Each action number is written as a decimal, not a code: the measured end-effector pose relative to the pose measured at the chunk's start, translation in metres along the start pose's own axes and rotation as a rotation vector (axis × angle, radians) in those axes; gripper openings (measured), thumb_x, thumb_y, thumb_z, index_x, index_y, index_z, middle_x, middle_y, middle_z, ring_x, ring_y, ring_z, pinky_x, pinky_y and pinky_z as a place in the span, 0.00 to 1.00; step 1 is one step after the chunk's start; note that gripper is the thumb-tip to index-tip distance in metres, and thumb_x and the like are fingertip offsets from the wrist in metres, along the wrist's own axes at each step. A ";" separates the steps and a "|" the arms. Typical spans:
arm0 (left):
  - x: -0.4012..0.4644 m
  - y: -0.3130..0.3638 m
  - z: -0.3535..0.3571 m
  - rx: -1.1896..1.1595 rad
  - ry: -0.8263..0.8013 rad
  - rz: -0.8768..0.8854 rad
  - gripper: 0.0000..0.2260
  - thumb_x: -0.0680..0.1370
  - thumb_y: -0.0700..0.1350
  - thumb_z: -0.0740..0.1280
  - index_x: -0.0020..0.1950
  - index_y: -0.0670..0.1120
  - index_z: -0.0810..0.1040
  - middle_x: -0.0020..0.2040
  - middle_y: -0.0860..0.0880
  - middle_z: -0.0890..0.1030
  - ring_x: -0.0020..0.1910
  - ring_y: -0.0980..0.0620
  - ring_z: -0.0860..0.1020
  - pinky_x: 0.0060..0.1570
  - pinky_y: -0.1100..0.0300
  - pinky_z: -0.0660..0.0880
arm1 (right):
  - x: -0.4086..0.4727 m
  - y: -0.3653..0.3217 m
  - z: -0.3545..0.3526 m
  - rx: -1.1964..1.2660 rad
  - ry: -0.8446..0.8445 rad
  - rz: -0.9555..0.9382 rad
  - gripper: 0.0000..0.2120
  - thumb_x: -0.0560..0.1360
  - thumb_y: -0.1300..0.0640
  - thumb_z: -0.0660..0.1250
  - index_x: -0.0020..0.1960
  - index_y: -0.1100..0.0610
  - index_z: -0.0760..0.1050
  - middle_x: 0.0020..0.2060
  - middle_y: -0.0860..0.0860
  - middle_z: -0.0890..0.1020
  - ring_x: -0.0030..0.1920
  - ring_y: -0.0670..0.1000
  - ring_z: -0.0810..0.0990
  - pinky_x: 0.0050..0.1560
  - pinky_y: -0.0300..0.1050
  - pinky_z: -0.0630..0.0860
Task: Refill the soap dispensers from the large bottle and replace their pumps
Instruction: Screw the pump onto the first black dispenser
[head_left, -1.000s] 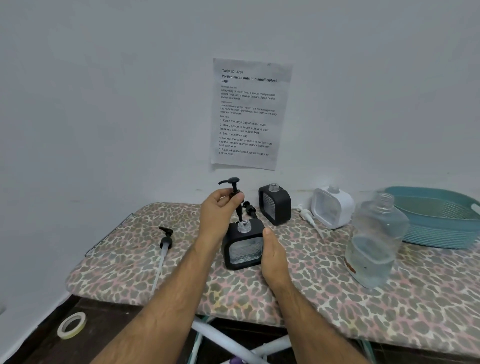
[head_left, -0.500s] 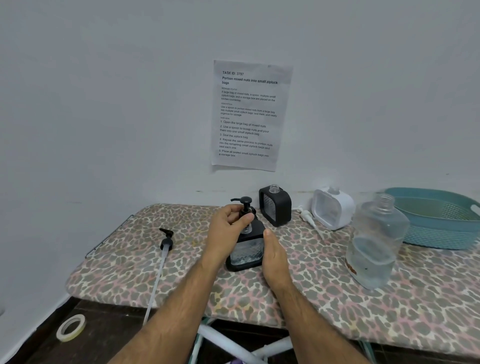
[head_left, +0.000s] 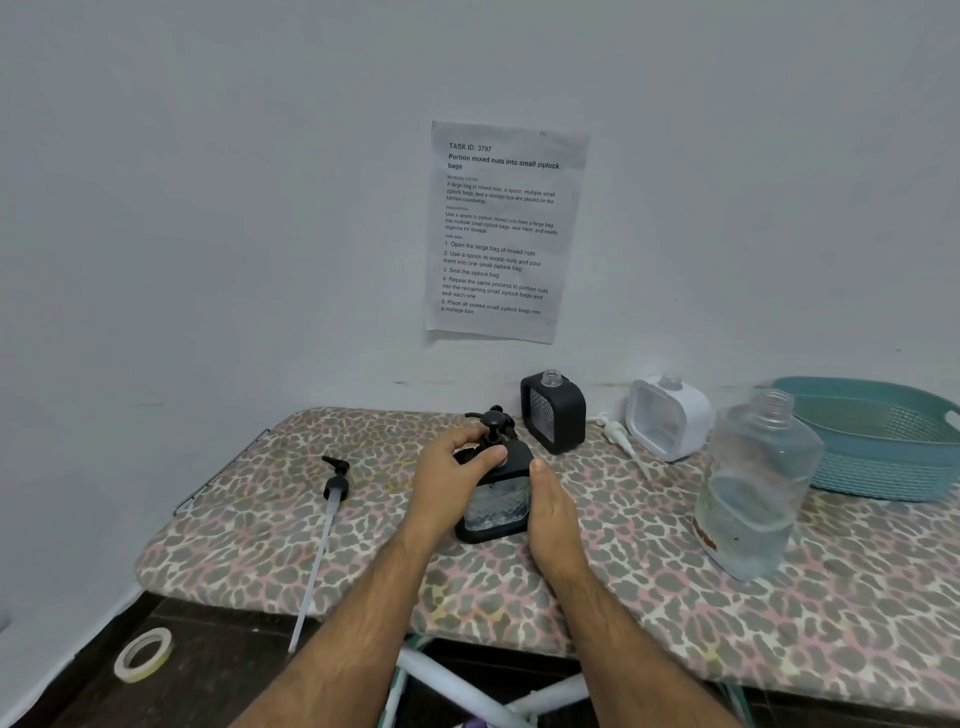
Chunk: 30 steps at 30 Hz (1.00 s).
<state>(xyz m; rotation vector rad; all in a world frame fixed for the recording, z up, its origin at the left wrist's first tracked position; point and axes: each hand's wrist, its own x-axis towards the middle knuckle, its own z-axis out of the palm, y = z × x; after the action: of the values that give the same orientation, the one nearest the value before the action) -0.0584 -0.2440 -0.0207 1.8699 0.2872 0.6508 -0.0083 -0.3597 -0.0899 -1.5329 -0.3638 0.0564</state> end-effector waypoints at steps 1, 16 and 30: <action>0.000 0.000 0.000 0.001 0.005 0.002 0.15 0.73 0.46 0.75 0.59 0.45 0.82 0.55 0.53 0.83 0.54 0.58 0.80 0.57 0.61 0.76 | 0.000 0.001 0.000 0.001 0.003 0.003 0.22 0.83 0.42 0.51 0.65 0.52 0.76 0.57 0.46 0.81 0.59 0.44 0.78 0.64 0.48 0.74; -0.009 0.005 0.007 -0.001 0.022 0.037 0.10 0.78 0.40 0.67 0.57 0.49 0.80 0.51 0.55 0.83 0.52 0.60 0.81 0.55 0.63 0.78 | -0.004 -0.007 -0.002 -0.003 -0.003 -0.012 0.15 0.84 0.46 0.51 0.54 0.46 0.76 0.51 0.45 0.81 0.53 0.41 0.79 0.53 0.35 0.72; -0.014 0.011 0.003 0.105 0.127 0.040 0.15 0.72 0.49 0.75 0.55 0.57 0.74 0.49 0.60 0.81 0.50 0.66 0.78 0.49 0.66 0.74 | -0.005 -0.009 -0.002 -0.033 -0.009 0.003 0.12 0.84 0.46 0.51 0.58 0.44 0.73 0.49 0.36 0.77 0.51 0.29 0.74 0.48 0.22 0.67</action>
<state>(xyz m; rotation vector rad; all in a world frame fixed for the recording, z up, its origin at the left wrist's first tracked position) -0.0693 -0.2575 -0.0160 1.9414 0.3730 0.7972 -0.0141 -0.3638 -0.0819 -1.5659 -0.3712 0.0607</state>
